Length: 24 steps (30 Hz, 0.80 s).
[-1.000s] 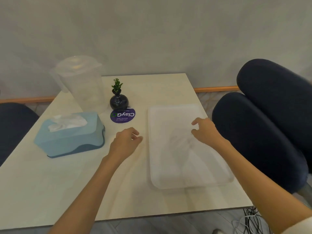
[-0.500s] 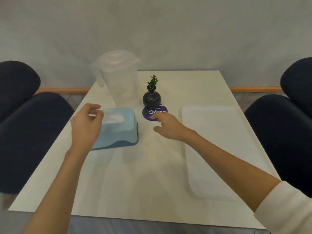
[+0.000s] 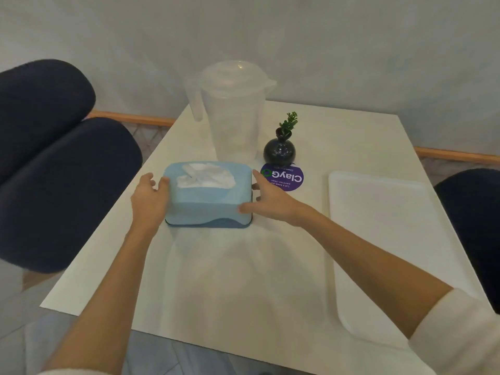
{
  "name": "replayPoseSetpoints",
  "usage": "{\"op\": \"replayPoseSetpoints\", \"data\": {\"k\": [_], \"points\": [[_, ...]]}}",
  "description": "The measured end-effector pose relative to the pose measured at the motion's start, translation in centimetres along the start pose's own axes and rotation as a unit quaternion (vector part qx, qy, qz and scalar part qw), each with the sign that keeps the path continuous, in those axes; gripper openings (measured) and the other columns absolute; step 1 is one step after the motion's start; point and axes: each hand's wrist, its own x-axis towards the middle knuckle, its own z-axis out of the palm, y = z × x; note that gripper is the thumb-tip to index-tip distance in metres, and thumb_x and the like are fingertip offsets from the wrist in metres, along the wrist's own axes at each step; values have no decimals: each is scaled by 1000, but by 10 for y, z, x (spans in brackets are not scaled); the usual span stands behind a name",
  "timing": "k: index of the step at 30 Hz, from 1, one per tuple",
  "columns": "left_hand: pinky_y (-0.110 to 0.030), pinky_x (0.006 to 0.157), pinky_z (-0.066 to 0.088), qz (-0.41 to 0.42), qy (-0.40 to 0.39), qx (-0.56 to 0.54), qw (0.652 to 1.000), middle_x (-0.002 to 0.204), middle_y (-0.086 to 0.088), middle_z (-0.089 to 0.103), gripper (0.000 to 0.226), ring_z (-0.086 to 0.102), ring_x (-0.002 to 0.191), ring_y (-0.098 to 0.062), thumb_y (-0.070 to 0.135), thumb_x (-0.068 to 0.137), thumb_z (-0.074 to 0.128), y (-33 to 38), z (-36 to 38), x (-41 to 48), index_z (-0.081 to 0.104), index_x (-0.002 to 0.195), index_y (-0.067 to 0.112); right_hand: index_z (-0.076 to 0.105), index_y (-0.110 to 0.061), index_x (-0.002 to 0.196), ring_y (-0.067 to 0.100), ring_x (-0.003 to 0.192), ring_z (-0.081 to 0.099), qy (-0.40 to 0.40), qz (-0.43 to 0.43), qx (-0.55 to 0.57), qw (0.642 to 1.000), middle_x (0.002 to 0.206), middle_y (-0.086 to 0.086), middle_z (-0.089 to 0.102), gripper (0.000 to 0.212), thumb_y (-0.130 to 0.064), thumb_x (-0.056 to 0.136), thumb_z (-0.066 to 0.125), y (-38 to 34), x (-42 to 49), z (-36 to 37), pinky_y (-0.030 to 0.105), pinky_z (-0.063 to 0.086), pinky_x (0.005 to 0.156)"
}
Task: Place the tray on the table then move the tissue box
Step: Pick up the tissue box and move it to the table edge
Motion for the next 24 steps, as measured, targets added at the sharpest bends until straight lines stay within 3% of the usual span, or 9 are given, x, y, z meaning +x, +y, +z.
{"op": "replayPoseSetpoints", "data": {"k": [4, 7, 9, 13, 16, 18, 22, 24], "points": [[-51, 100, 46, -99, -51, -79, 991, 127, -11, 58, 54, 55, 112, -34, 54, 88, 41, -5, 6, 3, 56, 124, 18, 29, -28, 141, 13, 110, 48, -19, 44, 99, 994, 123, -7, 49, 68, -34, 84, 66, -1, 1, 0, 21, 45, 68], [-52, 99, 47, -124, -54, -107, 985, 123, -9, 60, 52, 57, 109, -33, 54, 86, 43, -4, 8, 2, 59, 123, 21, 24, -36, 141, 17, 118, 48, -31, 67, 145, 987, 135, -9, 47, 67, -45, 85, 61, 0, 4, 4, 38, 46, 80], [-50, 99, 47, -121, -48, -101, 986, 121, -10, 60, 49, 56, 108, -33, 49, 89, 42, -1, 9, -3, 59, 124, 19, 21, -41, 140, 21, 120, 48, -27, 71, 173, 982, 138, -9, 46, 68, -47, 85, 60, -1, 6, 9, 42, 48, 80], [-40, 87, 44, -99, -35, -89, 991, 116, -8, 56, 46, 52, 102, -30, 42, 93, 38, 8, 15, -21, 58, 124, 14, 11, -43, 141, 16, 110, 53, -3, 59, 202, 978, 134, -9, 46, 77, -40, 84, 63, 2, 3, 14, 28, 50, 64], [-37, 82, 39, -68, -31, -89, 993, 110, -6, 55, 42, 49, 98, -27, 38, 97, 34, 14, 18, -44, 57, 121, 13, 13, -41, 142, -2, 101, 54, 22, 9, 219, 975, 135, -11, 47, 75, -29, 88, 63, 10, -11, 8, 15, 48, 63], [-36, 80, 38, -44, -21, -103, 994, 108, -4, 57, 41, 50, 97, -25, 37, 98, 32, 24, 17, -62, 57, 120, 15, 14, -41, 143, -4, 104, 53, 39, -23, 220, 974, 136, -12, 47, 75, -25, 88, 63, 14, -24, 2, 8, 49, 62], [-35, 81, 43, 8, -41, -124, 991, 107, 4, 60, 38, 54, 99, -21, 36, 98, 32, 56, 20, -90, 55, 127, 26, 14, -45, 143, 3, 116, 51, 89, -46, 215, 972, 135, -19, 45, 78, -32, 83, 62, 17, -55, -23, 17, 50, 75], [-38, 89, 46, 25, -62, -125, 990, 114, 4, 62, 38, 55, 104, -21, 36, 98, 33, 74, 28, -102, 53, 131, 30, 15, -47, 142, -3, 114, 52, 119, -52, 206, 970, 132, -25, 44, 77, -33, 82, 62, 20, -72, -43, 13, 53, 71]]}}
